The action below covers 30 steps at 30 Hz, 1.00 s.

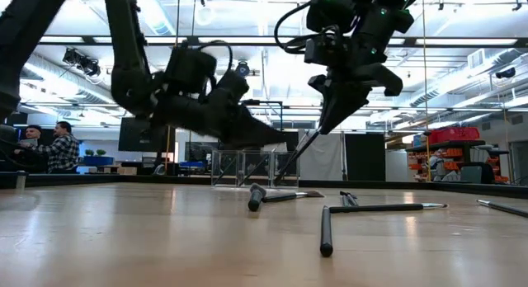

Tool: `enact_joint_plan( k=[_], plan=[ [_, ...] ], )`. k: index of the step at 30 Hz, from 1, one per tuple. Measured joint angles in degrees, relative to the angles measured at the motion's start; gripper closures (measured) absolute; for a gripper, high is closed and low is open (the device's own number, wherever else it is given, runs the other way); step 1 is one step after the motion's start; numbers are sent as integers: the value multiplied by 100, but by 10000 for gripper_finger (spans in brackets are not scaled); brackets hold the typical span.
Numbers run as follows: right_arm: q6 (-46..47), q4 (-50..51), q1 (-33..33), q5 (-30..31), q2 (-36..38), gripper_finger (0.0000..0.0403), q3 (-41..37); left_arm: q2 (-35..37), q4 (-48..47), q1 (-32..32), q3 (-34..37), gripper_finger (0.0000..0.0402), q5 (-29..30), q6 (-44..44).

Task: Put items in baskets/containers
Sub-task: Put the black eyeshadow brush into the transparent organizer

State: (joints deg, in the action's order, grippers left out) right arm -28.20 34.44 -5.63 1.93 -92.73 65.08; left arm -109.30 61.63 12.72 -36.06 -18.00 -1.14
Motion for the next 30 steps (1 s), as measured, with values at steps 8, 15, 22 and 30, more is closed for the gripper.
enact_joint_plan(
  k=[8, 15, 22, 30],
  plan=[
    [-77, -65, -2, 0, -1, 396, -2, 755, -3271, -36, -1035, 273, 365, -166],
    [-80, -142, 0, 1, -2, 396, -2, 578, -3709, -278, -1636, 273, 451, -164],
    [-119, -210, 0, 2, -2, 396, -7, 578, -3846, -253, -1689, 273, 769, 37],
    [-376, -551, 0, 3, -2, 396, -7, 578, -3993, -228, -1689, 273, 792, 91]
  ],
)
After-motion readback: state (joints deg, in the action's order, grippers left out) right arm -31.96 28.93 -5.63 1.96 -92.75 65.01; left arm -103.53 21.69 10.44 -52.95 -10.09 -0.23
